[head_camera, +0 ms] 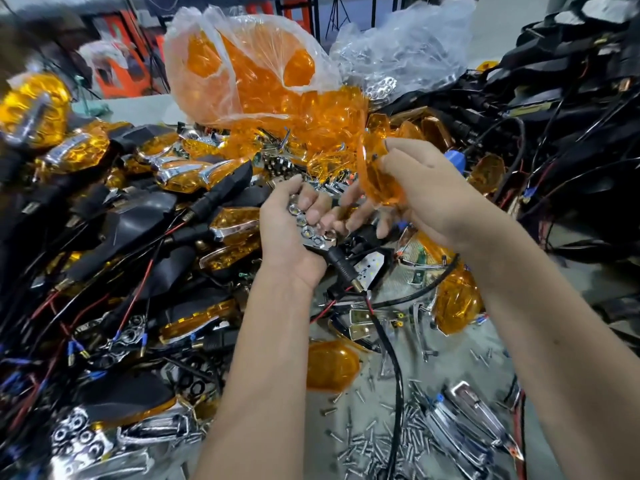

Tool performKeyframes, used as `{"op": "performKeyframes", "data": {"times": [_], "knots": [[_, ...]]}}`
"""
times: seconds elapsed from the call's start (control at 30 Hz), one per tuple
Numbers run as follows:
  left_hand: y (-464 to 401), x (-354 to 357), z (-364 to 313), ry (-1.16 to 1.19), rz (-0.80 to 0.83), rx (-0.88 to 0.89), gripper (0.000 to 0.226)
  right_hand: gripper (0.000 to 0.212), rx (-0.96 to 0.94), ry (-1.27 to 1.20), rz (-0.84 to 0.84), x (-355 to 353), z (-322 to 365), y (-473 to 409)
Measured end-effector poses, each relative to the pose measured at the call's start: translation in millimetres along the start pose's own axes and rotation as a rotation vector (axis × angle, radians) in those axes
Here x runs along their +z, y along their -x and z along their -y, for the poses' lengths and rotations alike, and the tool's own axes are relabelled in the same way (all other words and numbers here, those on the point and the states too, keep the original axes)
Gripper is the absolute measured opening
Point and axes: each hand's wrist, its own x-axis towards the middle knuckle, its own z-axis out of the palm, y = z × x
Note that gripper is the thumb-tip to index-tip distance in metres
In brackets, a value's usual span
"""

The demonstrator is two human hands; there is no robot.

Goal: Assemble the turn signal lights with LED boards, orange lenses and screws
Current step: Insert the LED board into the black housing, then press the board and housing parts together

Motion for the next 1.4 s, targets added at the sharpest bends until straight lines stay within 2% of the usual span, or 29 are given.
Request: {"op": "performKeyframes", "data": {"times": [0.03,0.17,0.27,0.43,0.53,0.67,0.73,0.87,0.97,1.1,1.2,1.3,1.4], "knots": [[-0.4,0.3,0.6,0.024,-0.012,-0.005,0.05,0.01,-0.042,-0.007,-0.018,6.6,0.5,-3.5],[-1.1,-2.6,-1.8,0.143,-0.005,-0.015,0.047,0.025,-0.187,-0.149,-0.105,25.7,4.7,-16.7],[-1.1,-4.3,-3.0,0.139,0.018,-0.014,0.047,0.025,-0.211,-0.092,-0.129,26.5,5.8,-22.6],[-4.1,-7.3,-4.4,0.123,0.025,0.023,0.048,0.054,-0.178,-0.12,-0.029,24.3,-0.9,-28.3],[-4.5,-7.0,-6.3,0.104,0.009,0.037,0.05,0.049,-0.212,-0.062,-0.079,23.7,-7.1,-28.7],[-2.7,-3.2,-7.6,0.041,-0.045,0.084,0.055,0.048,-0.207,0.224,-0.185,24.1,-17.8,-27.8],[-2.8,-0.2,-7.8,-0.008,-0.096,0.129,0.055,0.047,-0.287,0.287,-0.154,26.2,-19.4,-25.8],[-4.0,0.9,-6.8,-0.127,-0.179,0.2,0.06,0.044,-0.409,0.213,-0.108,41.1,-17.9,-21.4],[-3.7,-0.9,-2.1,-0.29,-0.287,0.177,0.054,0.043,-0.465,0.38,-0.085,52.0,-19.8,-17.8],[-3.6,-4.8,-3.4,-0.191,-0.403,0.123,0.034,0.028,-0.326,0.43,0.097,53.8,-19.1,-19.0],[-4.8,-4.1,-7.4,-0.155,-0.455,0.124,0.037,0.034,-0.253,0.423,0.186,49.0,-20.7,-21.2],[-5.4,-4.6,-7.9,-0.15,-0.473,0.112,0.042,0.051,-0.181,0.225,0.107,46.7,-23.7,-21.5],[-5.1,-7.2,-9.5,-0.106,-0.385,0.069,0.037,0.039,-0.205,0.087,-0.029,46.8,-24.4,-21.6]]}}
